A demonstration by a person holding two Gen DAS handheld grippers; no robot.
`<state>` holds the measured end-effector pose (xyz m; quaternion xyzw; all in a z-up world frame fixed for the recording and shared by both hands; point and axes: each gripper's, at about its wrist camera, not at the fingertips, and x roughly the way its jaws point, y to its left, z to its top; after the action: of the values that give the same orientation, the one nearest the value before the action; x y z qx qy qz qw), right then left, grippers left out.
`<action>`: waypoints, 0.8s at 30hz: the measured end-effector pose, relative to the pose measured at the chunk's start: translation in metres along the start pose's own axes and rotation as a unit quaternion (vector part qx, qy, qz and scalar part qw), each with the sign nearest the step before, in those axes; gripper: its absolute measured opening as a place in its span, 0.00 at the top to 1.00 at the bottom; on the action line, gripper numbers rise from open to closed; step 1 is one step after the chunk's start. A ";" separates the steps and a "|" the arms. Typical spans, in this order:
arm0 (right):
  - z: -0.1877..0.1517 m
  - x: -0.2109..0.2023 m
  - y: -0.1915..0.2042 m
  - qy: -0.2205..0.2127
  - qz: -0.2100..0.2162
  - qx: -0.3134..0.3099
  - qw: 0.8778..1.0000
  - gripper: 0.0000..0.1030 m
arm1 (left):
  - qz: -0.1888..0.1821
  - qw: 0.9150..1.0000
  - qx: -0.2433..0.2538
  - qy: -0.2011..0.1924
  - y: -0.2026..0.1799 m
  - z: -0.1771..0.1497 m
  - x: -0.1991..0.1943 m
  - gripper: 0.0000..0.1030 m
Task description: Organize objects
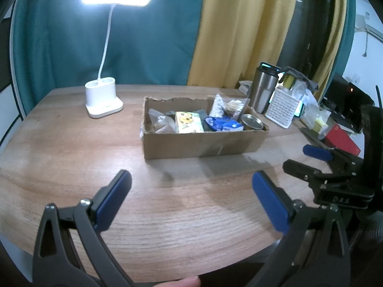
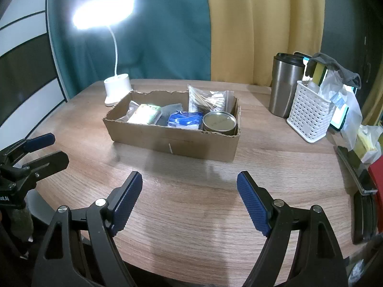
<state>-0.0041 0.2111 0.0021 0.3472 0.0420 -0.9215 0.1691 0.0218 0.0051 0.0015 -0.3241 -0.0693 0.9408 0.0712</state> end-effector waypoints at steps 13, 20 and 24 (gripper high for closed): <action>-0.001 0.004 0.001 0.005 0.000 0.004 1.000 0.19 | 0.002 1.000 -0.005 0.003 0.003 -0.001 0.002 0.01; 0.000 0.003 0.001 0.005 -0.001 0.004 1.000 0.19 | 0.001 1.000 -0.006 0.003 0.003 -0.001 0.002 0.01; 0.001 0.003 0.002 0.005 0.000 0.004 1.000 0.19 | 0.001 1.000 -0.008 0.002 0.004 0.000 0.001 0.01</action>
<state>-0.0062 0.2084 0.0005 0.3519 0.0396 -0.9201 0.1673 0.0207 0.0014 0.0004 -0.3266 -0.0759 0.9397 0.0678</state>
